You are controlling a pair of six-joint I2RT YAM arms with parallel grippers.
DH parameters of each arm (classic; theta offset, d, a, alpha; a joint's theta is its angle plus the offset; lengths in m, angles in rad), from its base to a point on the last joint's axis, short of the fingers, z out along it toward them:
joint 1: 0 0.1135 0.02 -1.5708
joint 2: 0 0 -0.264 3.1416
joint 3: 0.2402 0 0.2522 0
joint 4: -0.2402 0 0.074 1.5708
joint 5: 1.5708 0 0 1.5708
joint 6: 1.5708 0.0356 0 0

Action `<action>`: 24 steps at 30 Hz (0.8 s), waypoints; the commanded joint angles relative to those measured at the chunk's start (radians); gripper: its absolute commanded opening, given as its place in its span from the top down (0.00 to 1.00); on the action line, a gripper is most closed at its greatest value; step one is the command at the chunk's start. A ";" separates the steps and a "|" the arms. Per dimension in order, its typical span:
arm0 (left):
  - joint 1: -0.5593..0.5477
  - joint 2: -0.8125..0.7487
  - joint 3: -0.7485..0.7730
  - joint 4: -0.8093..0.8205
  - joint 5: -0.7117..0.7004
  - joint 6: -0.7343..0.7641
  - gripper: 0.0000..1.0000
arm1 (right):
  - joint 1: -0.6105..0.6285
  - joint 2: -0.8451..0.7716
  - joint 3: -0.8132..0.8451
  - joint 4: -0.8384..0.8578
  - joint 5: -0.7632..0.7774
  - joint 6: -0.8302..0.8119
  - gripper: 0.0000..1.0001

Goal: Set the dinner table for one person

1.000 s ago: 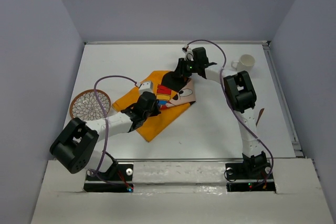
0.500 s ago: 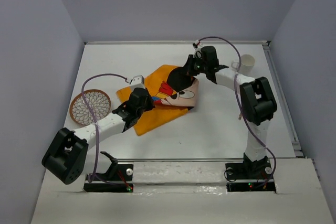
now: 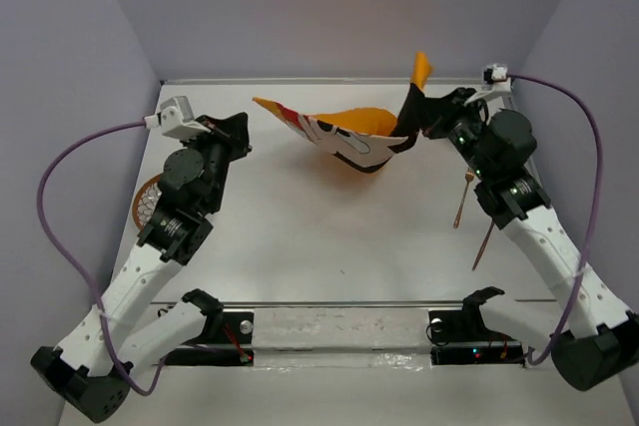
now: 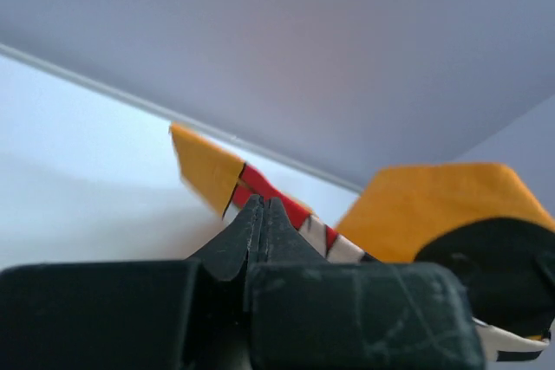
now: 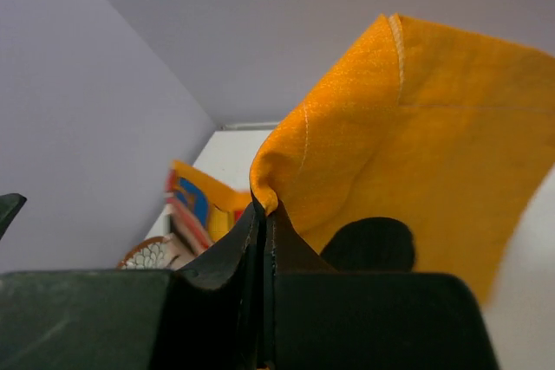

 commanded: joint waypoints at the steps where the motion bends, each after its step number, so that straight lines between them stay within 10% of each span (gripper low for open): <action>1: 0.003 -0.045 0.039 -0.027 -0.058 0.033 1.00 | 0.020 -0.074 -0.019 -0.142 0.065 0.044 1.00; 14: -0.111 0.318 -0.110 0.151 0.235 -0.104 0.99 | 0.020 -0.010 0.004 -0.212 0.062 0.036 1.00; 18: -0.132 0.592 -0.076 0.220 0.378 -0.123 0.56 | 0.020 -0.085 -0.063 -0.238 0.002 0.034 1.00; 24: -0.169 0.813 0.103 0.125 0.405 0.003 0.37 | 0.029 -0.208 -0.201 -0.373 -0.101 0.045 1.00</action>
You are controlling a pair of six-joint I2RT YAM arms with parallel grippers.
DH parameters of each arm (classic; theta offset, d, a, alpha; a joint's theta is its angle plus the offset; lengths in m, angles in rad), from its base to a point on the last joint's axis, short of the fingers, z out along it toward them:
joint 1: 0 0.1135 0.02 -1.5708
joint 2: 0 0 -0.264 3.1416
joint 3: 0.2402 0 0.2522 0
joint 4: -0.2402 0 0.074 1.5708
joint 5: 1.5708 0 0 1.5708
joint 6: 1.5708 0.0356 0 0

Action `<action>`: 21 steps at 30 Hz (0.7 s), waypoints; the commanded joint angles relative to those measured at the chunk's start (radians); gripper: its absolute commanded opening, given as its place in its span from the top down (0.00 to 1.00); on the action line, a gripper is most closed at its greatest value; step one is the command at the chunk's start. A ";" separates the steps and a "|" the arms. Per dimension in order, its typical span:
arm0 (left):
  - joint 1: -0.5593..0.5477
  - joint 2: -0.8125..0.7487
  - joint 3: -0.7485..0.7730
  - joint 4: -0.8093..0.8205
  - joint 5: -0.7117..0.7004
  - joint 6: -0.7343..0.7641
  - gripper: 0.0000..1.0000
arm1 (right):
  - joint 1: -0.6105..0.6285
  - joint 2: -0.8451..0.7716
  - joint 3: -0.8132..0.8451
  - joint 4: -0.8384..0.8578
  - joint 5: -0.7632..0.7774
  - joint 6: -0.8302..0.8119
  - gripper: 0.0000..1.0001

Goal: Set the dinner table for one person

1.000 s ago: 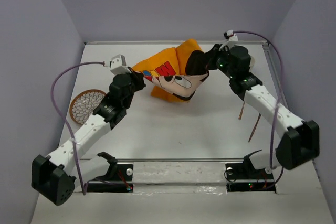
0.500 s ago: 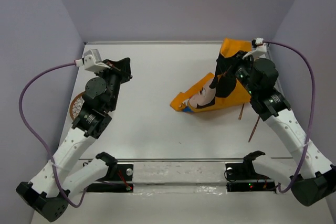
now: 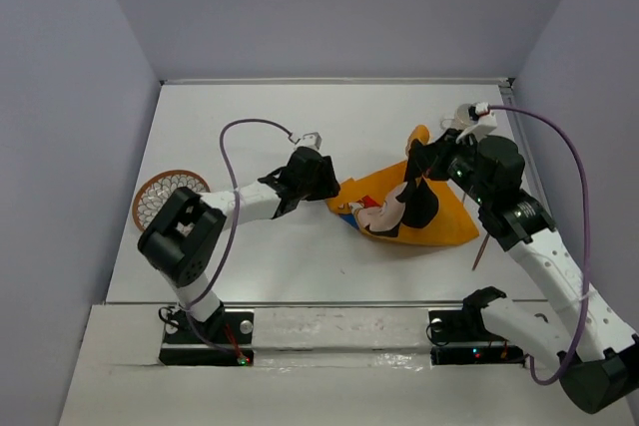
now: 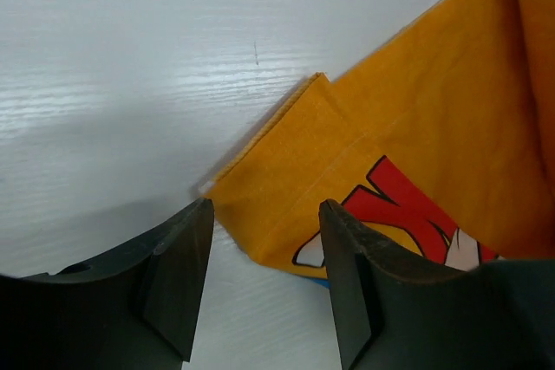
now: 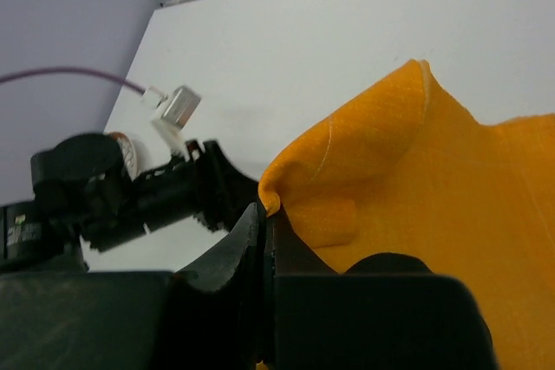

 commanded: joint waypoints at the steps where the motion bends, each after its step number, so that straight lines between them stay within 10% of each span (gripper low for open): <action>1: -0.055 0.067 0.199 -0.004 0.007 0.115 0.38 | 0.016 -0.069 -0.121 -0.087 -0.094 0.014 1.00; 21: -0.174 0.320 0.385 -0.210 -0.163 0.163 0.47 | 0.016 -0.262 -0.334 -0.229 0.016 0.023 1.00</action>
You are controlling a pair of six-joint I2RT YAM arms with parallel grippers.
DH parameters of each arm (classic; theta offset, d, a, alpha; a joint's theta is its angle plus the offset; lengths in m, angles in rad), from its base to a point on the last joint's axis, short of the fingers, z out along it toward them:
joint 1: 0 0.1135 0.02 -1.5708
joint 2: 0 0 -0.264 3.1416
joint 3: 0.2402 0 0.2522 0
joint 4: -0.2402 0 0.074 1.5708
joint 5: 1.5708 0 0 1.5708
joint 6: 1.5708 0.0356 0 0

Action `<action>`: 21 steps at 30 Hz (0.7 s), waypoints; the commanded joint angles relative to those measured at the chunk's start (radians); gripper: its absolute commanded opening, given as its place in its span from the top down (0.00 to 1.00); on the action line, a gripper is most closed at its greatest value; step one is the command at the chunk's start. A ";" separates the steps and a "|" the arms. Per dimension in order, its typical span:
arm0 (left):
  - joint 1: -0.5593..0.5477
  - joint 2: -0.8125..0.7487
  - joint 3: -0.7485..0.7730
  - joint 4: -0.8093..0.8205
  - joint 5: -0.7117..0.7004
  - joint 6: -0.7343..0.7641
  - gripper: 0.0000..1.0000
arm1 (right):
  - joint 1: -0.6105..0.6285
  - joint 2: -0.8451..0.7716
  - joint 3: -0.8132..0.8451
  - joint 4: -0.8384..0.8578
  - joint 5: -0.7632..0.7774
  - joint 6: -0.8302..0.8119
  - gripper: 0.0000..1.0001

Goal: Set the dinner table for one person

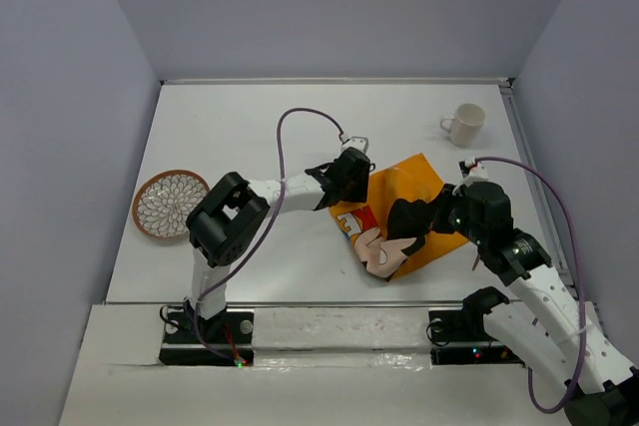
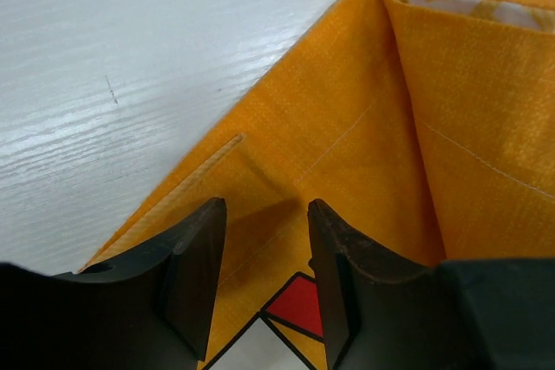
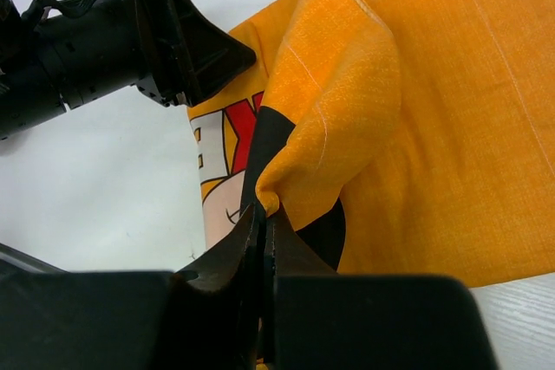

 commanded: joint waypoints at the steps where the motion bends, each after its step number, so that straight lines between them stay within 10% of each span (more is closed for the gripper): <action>1: -0.012 0.009 0.023 -0.026 -0.056 0.012 0.47 | 0.004 0.005 -0.001 0.016 0.012 0.004 1.00; 21: -0.061 0.104 0.152 -0.121 -0.202 0.038 0.41 | 0.004 0.012 -0.030 0.057 -0.034 -0.004 1.00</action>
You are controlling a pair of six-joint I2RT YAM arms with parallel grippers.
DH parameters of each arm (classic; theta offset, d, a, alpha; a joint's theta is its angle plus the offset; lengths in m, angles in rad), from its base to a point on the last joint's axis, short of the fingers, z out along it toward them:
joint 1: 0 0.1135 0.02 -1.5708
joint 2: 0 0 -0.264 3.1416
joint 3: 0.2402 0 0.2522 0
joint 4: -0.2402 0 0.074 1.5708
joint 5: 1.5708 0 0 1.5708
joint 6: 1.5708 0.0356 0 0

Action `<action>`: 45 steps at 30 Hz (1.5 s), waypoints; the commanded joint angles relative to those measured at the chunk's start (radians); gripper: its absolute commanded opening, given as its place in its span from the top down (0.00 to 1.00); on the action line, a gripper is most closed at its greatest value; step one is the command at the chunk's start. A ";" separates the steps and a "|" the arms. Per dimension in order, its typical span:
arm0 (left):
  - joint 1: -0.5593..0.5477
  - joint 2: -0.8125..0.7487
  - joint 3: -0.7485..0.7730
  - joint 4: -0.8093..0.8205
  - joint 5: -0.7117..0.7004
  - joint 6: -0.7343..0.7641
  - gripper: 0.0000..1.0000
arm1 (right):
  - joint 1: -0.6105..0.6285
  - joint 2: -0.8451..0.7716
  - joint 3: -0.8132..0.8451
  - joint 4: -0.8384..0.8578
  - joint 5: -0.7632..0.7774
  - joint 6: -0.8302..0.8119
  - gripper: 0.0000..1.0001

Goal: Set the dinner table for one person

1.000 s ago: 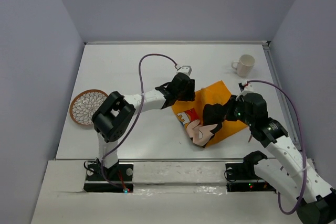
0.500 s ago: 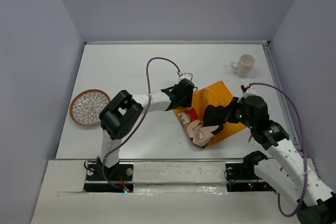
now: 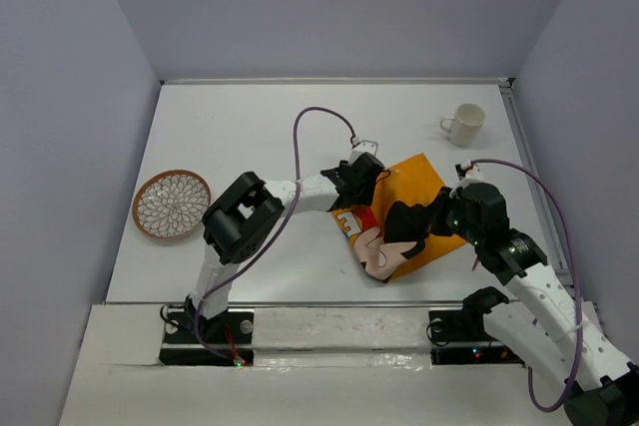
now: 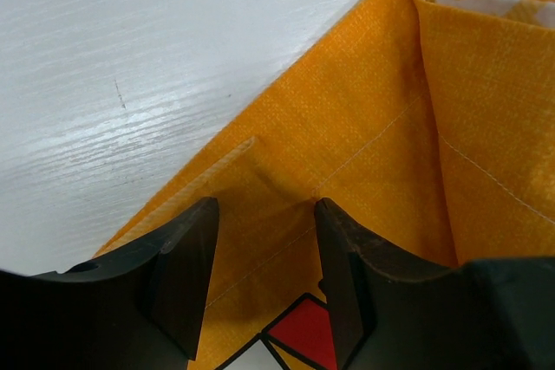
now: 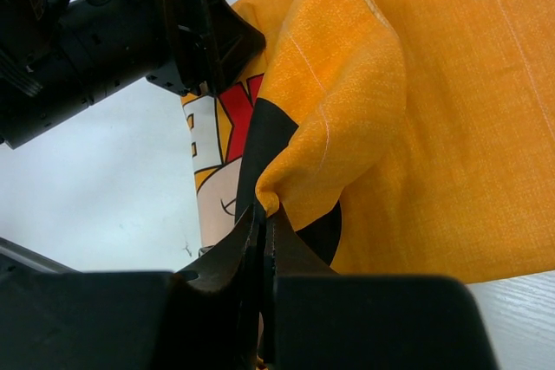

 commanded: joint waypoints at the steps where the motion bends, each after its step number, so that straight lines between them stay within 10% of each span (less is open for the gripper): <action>1: -0.010 0.011 0.045 -0.018 -0.048 0.008 0.41 | 0.004 -0.011 -0.004 0.050 -0.021 -0.005 1.00; 9: -0.020 0.015 0.040 -0.003 -0.088 0.009 0.58 | 0.004 -0.009 -0.006 0.054 -0.030 -0.007 1.00; 17: -0.022 -0.002 0.006 0.013 -0.117 -0.001 1.00 | 0.004 -0.012 -0.006 0.056 -0.027 -0.008 1.00; 23: -0.022 -0.071 -0.034 0.042 -0.110 -0.012 1.00 | 0.004 -0.012 0.005 0.062 -0.027 -0.007 1.00; 25: -0.022 -0.119 -0.058 0.051 -0.094 -0.026 0.78 | 0.004 -0.006 0.006 0.064 -0.027 -0.008 1.00; 28: -0.020 -0.155 -0.067 0.098 -0.094 -0.034 0.76 | 0.004 0.001 0.006 0.068 -0.027 -0.010 1.00; 45: -0.016 0.021 0.041 0.062 -0.096 -0.015 0.56 | 0.004 -0.014 -0.010 0.082 -0.053 -0.005 1.00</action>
